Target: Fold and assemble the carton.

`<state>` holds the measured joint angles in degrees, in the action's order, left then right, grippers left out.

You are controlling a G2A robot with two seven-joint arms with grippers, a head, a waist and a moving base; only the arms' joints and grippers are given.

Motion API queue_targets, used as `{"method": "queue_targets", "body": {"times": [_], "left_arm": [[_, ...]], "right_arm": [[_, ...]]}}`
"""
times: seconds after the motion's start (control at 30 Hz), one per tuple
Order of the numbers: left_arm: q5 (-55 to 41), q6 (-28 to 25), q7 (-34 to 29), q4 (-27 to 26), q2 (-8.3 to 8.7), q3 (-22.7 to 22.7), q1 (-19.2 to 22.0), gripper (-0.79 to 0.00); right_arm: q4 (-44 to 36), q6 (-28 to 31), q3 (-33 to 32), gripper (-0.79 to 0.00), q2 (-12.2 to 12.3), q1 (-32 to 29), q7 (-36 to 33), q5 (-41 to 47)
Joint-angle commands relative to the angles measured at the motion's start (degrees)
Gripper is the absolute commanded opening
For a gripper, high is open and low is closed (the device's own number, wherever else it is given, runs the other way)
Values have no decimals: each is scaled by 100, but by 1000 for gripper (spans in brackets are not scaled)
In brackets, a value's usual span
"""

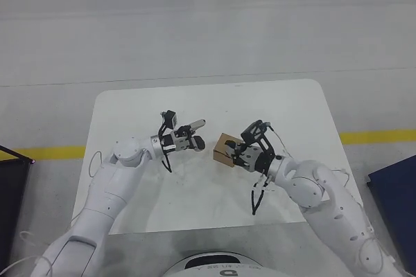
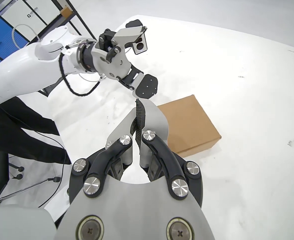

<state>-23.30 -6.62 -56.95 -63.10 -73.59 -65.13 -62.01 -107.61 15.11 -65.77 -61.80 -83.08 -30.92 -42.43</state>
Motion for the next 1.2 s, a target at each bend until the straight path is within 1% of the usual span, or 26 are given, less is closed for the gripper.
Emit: {"method": "queue_targets", "body": {"times": [0.0,0.13,0.2,0.43,0.63,0.77,0.83,1.0,1.17], "left_arm": [[-28,-24,7,-22,10,-20,-45,0],[-72,-64,21,-41,34,-75,-116,0],[-91,-73,16,-34,46,-104,-140,0],[-123,-74,-6,-38,79,-157,-170,0],[-160,-71,-18,-58,86,-146,-127,0],[-184,-92,-18,-43,88,-127,-111,0],[-191,-99,-17,-33,89,-118,-103,0],[-221,-123,-36,-6,97,-119,-78,0],[-373,-170,-75,5,92,-127,-23,0]], "right_arm": [[333,-150,230,-785,-57,245,89,-53],[710,-320,497,-785,-127,534,17,-147],[813,-390,580,-785,-144,631,-138,-226],[885,-511,603,-785,-162,655,-256,-255],[579,-642,567,-785,-159,596,-266,-425],[784,-633,664,-785,-185,704,-399,-444],[740,-665,662,-785,-192,736,-387,-473],[428,-728,495,-785,-163,598,-378,-546],[373,-695,449,-785,-156,534,-417,-543]]}}
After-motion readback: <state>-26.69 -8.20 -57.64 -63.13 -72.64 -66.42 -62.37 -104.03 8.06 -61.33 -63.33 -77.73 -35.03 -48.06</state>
